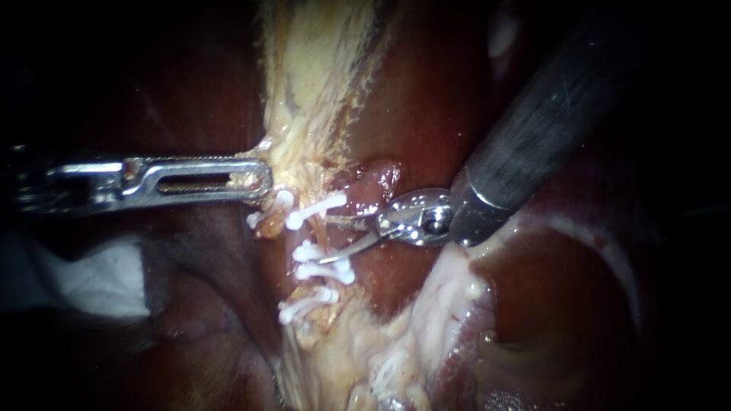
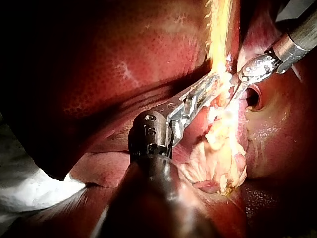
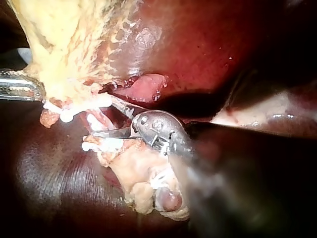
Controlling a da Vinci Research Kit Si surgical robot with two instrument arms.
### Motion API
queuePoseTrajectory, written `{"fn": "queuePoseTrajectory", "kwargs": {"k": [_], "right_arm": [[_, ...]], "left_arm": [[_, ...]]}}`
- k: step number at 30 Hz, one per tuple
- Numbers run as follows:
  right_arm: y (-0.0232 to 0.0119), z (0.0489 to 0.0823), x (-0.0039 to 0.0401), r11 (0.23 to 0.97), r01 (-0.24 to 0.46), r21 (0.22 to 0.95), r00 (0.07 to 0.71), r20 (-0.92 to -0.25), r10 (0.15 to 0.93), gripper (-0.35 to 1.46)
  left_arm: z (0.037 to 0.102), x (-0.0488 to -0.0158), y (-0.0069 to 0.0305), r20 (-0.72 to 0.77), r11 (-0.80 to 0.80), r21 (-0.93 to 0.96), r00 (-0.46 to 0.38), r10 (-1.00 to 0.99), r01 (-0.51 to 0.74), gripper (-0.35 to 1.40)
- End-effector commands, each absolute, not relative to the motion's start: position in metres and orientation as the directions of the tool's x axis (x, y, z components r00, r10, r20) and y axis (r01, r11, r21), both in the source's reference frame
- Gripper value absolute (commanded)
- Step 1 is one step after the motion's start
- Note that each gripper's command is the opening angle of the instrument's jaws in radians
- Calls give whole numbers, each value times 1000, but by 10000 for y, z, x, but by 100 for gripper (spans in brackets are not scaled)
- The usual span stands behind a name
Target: Go to the cutting position right tube
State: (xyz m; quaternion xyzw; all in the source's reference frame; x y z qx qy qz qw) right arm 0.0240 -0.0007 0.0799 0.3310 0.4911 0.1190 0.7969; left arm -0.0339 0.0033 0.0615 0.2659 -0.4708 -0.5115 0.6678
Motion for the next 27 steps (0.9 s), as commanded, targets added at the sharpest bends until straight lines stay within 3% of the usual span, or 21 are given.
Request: {"fn": "queuePoseTrajectory", "kwargs": {"k": [1, 27], "right_arm": [[-8, 799, 240, 750, 143, 646, 484, -707, 516, 121], [-10, 780, 252, 709, 221, 670, 429, -719, 546, 107]], "left_arm": [[616, -338, 33, 357, 335, 837, 33, -934, 432, -35], [627, -332, 40, 360, 335, 832, 28, -932, 443, -35]]}}
